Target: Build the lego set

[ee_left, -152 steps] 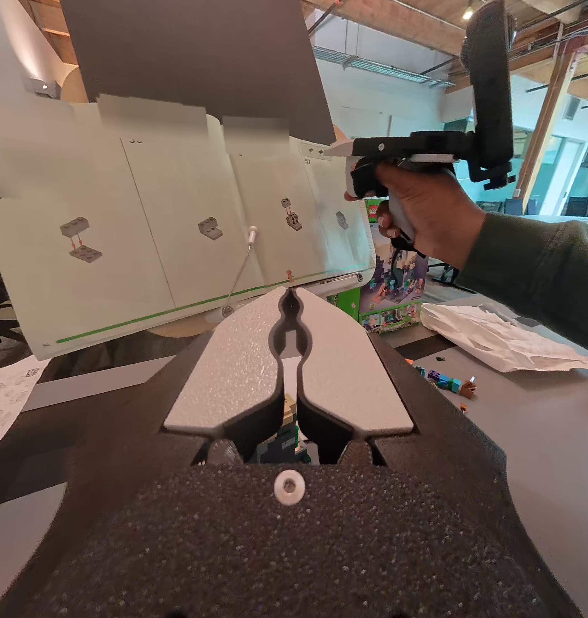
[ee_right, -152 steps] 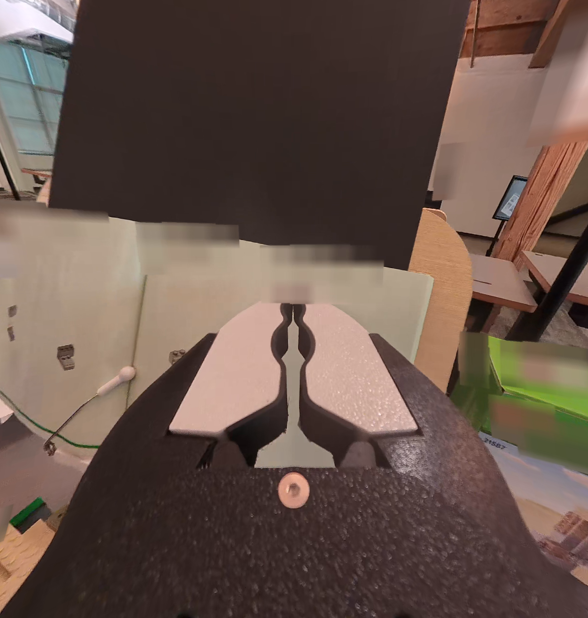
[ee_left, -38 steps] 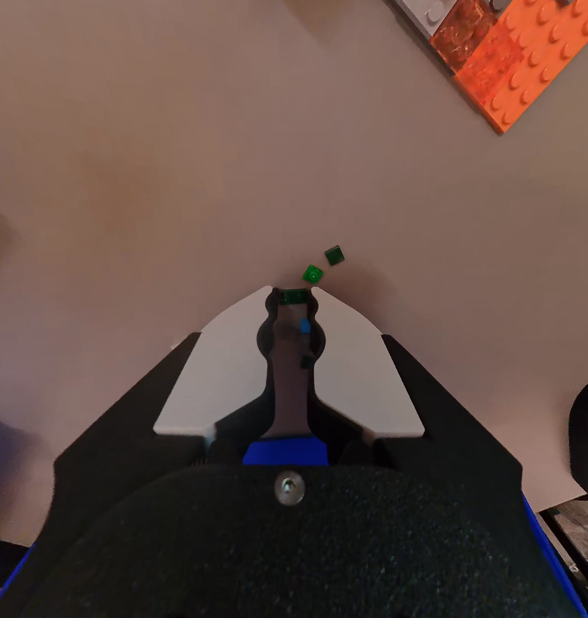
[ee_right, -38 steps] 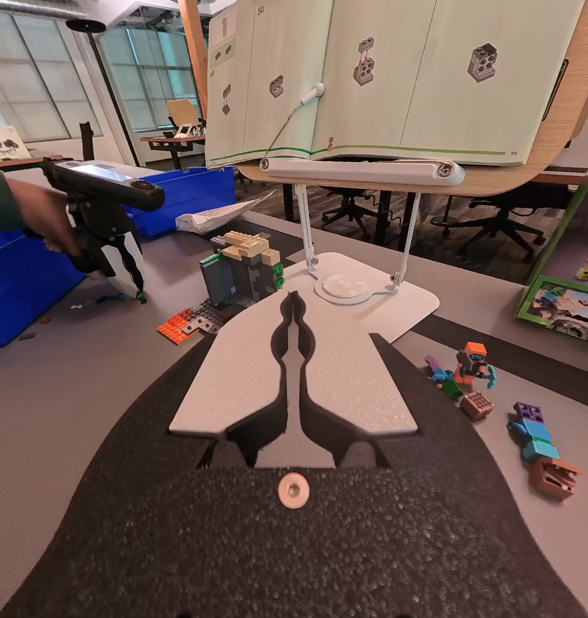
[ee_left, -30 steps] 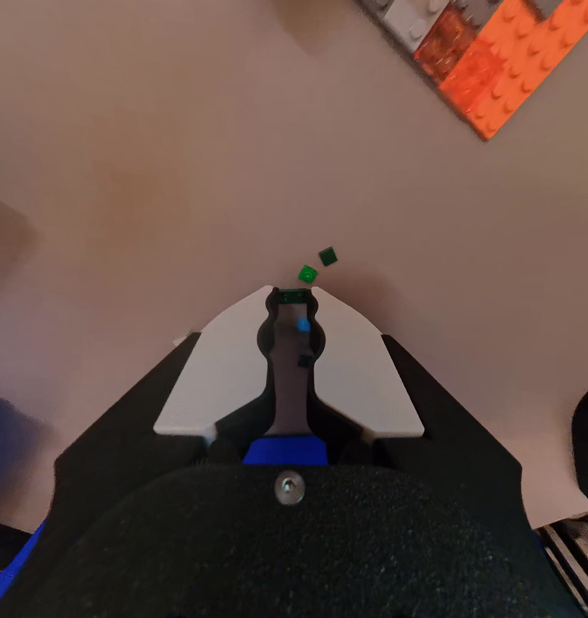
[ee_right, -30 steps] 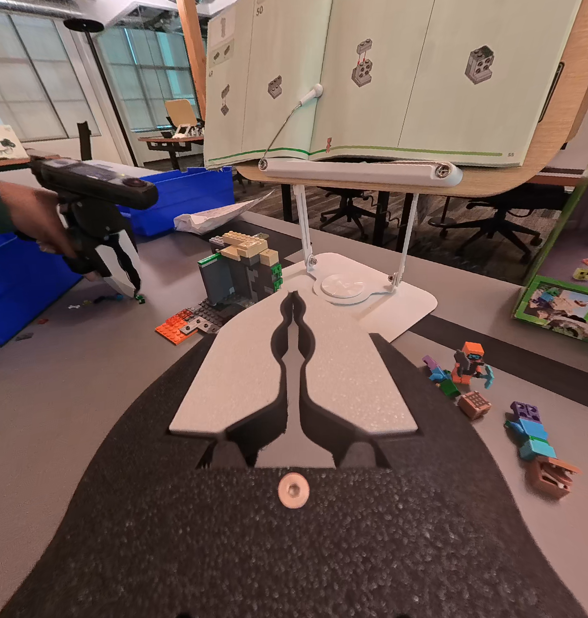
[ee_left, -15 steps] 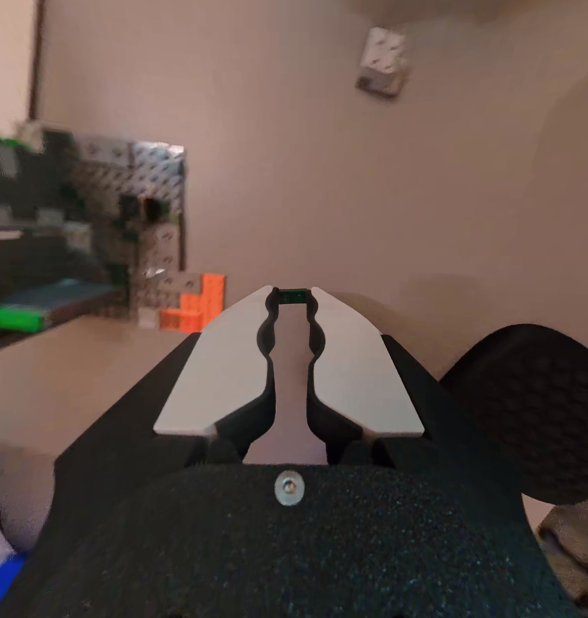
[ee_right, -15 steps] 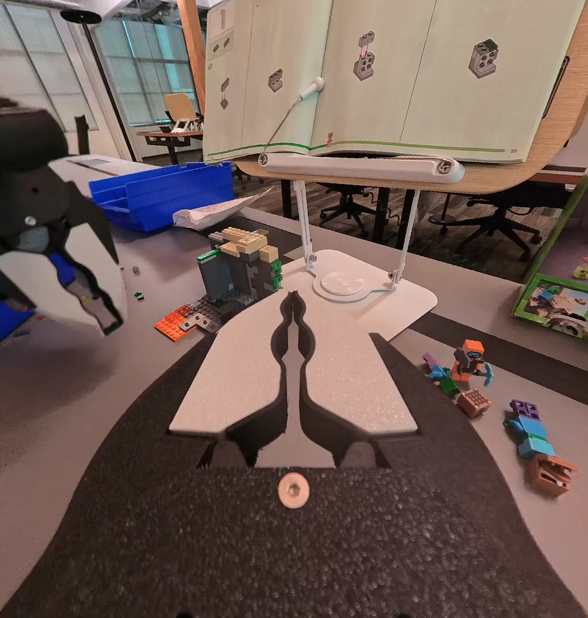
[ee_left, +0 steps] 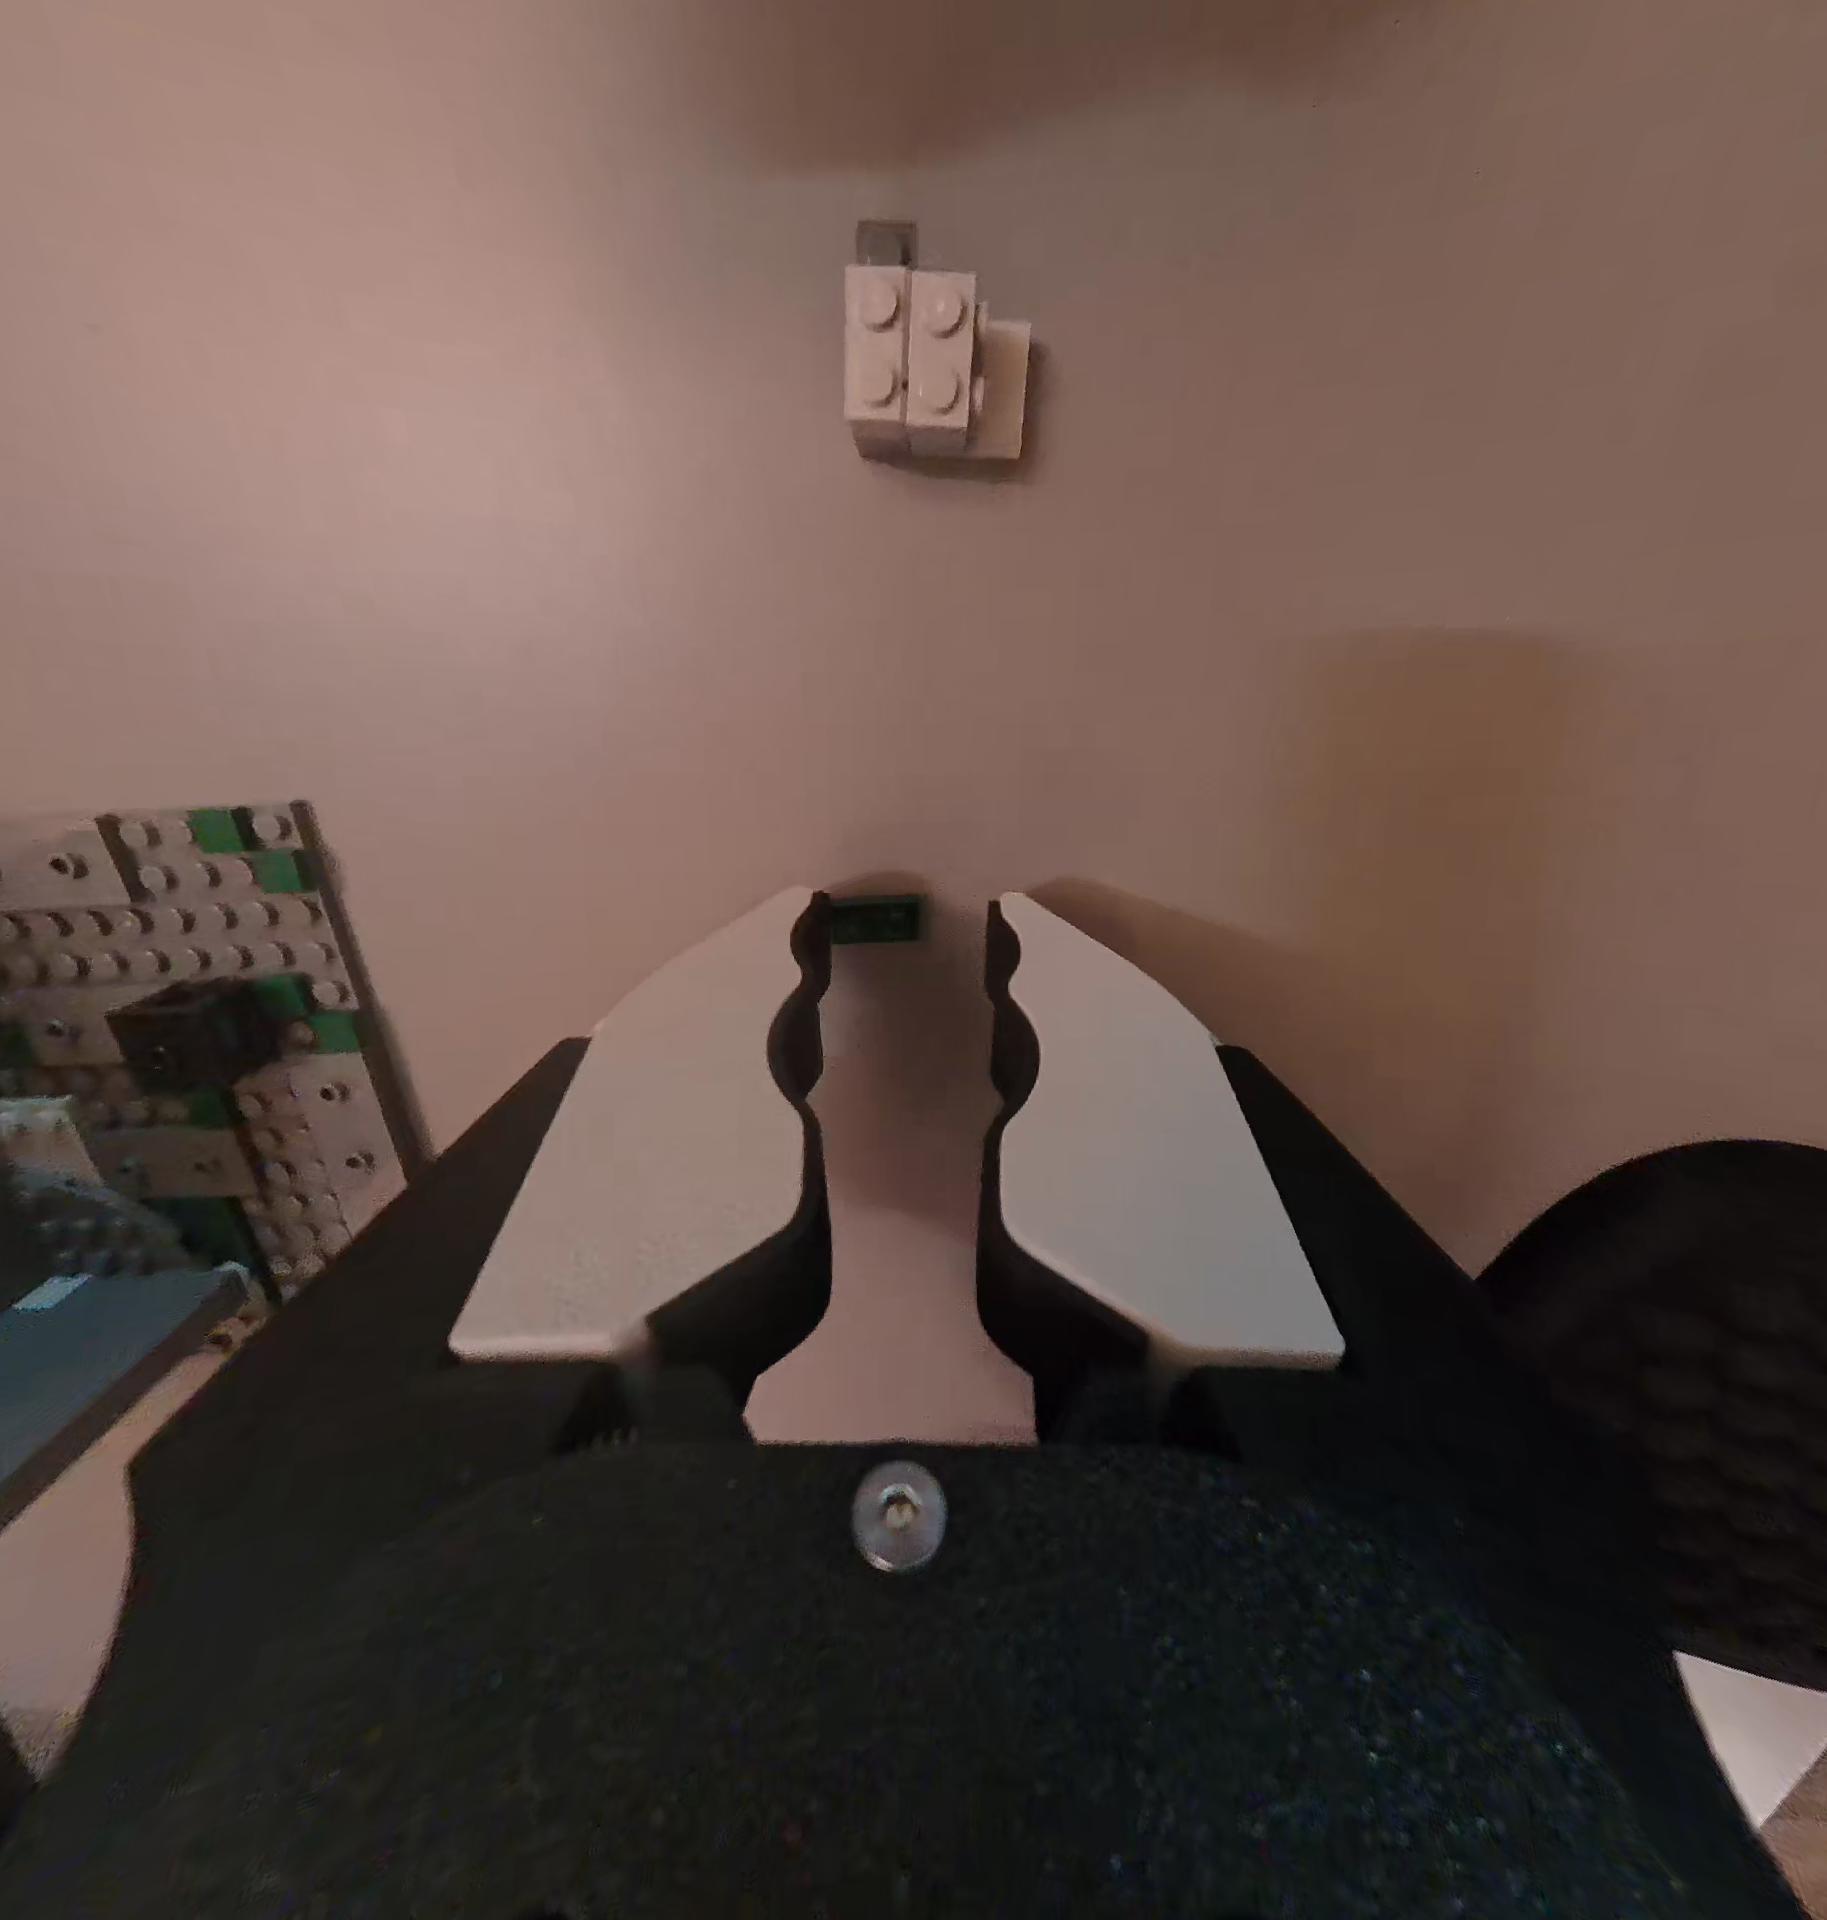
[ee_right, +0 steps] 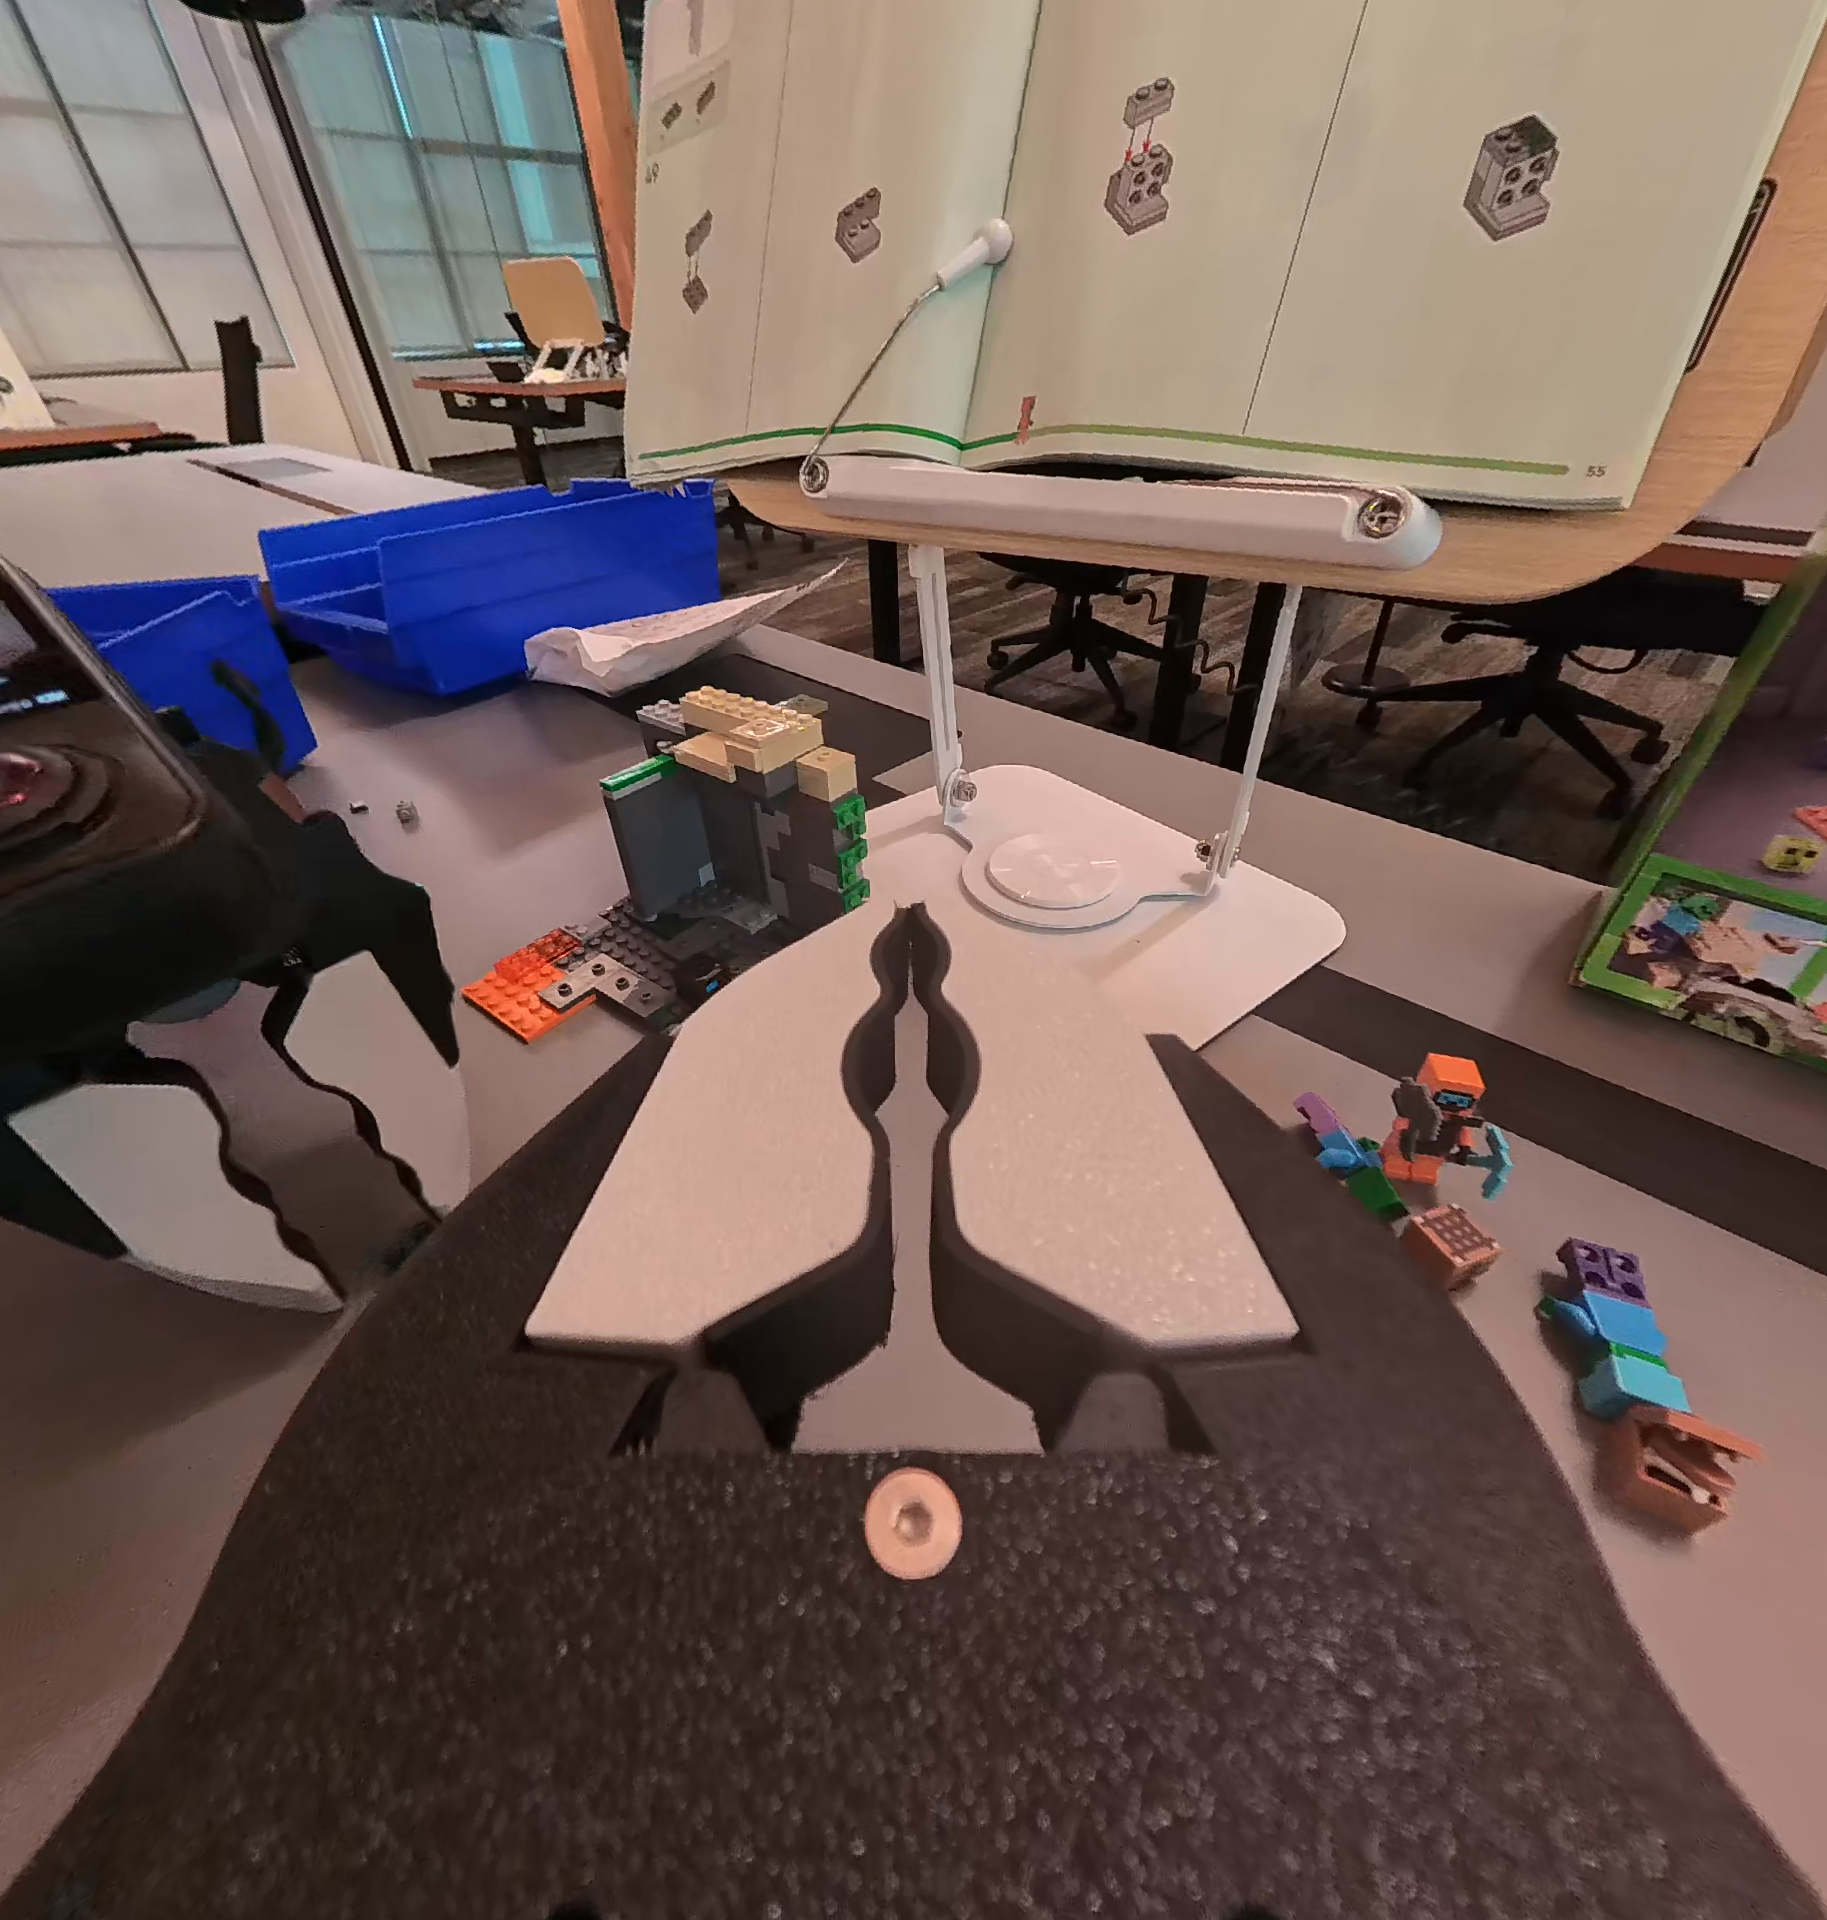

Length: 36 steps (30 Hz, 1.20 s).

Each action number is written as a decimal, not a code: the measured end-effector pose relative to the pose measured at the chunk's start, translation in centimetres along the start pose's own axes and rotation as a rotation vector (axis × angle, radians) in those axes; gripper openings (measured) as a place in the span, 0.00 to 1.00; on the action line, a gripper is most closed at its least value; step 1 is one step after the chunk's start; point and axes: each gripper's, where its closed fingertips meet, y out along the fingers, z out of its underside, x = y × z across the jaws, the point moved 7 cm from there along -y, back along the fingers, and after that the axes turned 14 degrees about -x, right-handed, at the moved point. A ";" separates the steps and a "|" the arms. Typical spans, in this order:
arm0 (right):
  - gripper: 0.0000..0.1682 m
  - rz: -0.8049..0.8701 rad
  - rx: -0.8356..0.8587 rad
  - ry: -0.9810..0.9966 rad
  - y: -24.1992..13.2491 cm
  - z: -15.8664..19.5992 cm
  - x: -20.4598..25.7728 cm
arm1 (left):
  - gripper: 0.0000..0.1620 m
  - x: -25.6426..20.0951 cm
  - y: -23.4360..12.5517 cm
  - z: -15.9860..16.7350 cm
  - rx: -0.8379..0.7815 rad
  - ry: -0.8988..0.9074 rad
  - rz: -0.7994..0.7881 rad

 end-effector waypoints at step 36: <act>0.00 -0.034 0.044 -0.026 0.4 1.1 0.6 | 0.05 -1.1 -2.3 5.6 -0.037 -0.073 -0.012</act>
